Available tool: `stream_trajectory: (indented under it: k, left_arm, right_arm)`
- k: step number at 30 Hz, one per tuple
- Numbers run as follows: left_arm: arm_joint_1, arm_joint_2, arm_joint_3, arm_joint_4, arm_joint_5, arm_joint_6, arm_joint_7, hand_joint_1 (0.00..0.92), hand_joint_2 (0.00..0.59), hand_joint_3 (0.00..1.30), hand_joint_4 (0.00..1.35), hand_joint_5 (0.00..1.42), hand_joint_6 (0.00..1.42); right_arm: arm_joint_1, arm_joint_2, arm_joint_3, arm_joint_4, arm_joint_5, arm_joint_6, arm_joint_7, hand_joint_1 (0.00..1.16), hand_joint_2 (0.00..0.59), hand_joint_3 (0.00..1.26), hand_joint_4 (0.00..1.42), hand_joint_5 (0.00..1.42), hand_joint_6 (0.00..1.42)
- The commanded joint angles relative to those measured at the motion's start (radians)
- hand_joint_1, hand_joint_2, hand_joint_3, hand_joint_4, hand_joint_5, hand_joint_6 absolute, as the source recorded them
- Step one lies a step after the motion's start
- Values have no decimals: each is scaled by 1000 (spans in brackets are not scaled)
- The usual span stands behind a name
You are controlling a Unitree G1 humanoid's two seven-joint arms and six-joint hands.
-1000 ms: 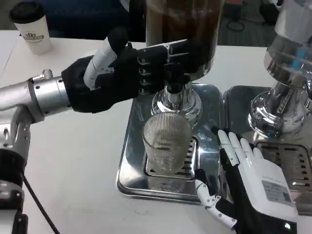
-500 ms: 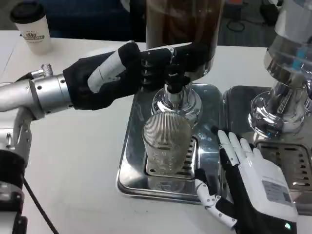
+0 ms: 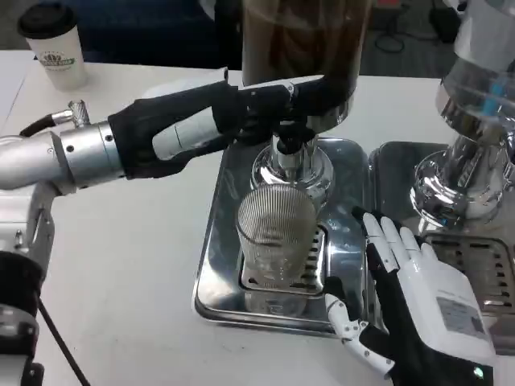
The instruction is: Grasp the cup under the faucet to collect the drink, then remove the cup.
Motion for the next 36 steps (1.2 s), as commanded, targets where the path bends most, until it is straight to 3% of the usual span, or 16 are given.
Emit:
stream_trajectory:
  k: [1,11,36]
  left_arm:
    - [40,19,-38,11,63,-19,10,0,4,64,0,0,0]
    - [49,40,-75,15,105,-111,59,0,2,61,0,0,0]
    - [59,73,-146,15,161,-246,162,0,0,44,0,0,0]
  right_arm:
    - [5,2,-4,-20,10,7,8,298,486,35,0,0,0]
    - [6,1,-9,-30,17,5,14,298,486,35,0,0,0]
    - [-9,-9,-48,-30,198,-19,7,299,461,4,0,0,0]
